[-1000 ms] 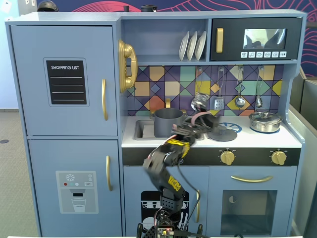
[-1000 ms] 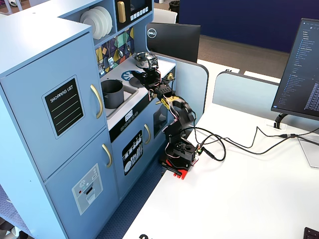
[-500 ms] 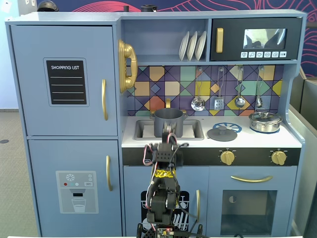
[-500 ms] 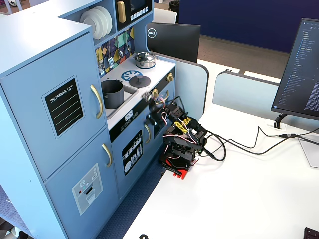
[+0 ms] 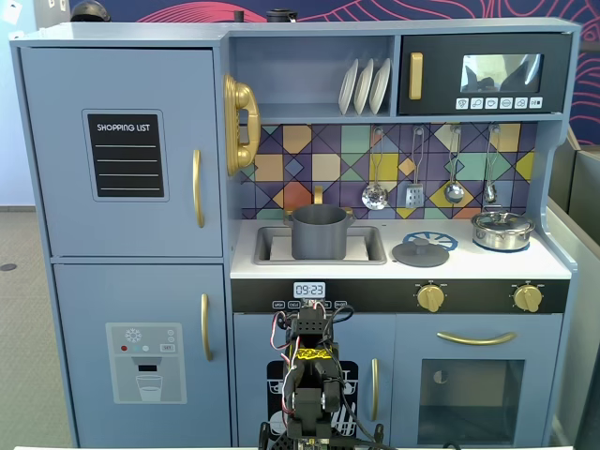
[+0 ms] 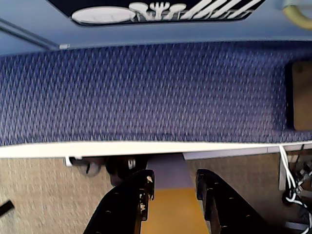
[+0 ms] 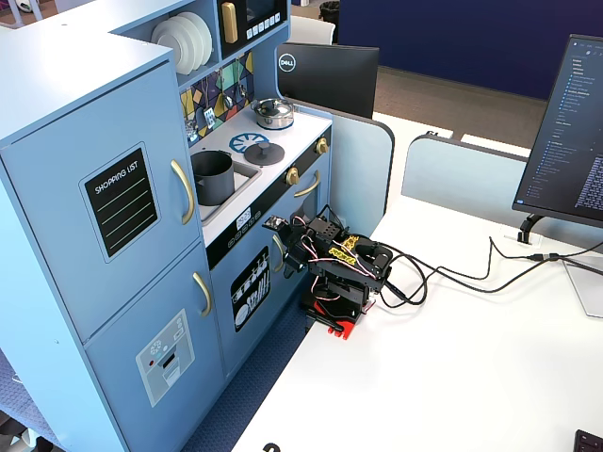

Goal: Take off the lid from the gray recipient and place it on the counter

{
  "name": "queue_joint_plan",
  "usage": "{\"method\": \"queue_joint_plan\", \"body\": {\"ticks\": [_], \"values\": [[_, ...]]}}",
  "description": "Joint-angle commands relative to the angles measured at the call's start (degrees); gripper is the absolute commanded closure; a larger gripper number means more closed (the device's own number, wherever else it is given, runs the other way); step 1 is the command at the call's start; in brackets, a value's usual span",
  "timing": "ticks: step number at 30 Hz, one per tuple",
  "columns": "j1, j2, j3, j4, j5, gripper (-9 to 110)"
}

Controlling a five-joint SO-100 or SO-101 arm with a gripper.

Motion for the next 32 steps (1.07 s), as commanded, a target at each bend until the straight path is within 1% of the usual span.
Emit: {"method": "queue_joint_plan", "body": {"ticks": [1,3,4,7,14,32], "values": [[0.5,0.8,-0.1,7.0,2.1,99],[-0.5,0.8,-0.1,10.5,1.4,98],[-1.1,0.8,-0.1,11.0,3.1,98],[-1.1,0.8,-0.1,11.1,4.7,96],[-1.0,0.8,-0.1,11.1,4.8,94],[-0.9,0.8,-0.1,11.1,4.8,94]]}}
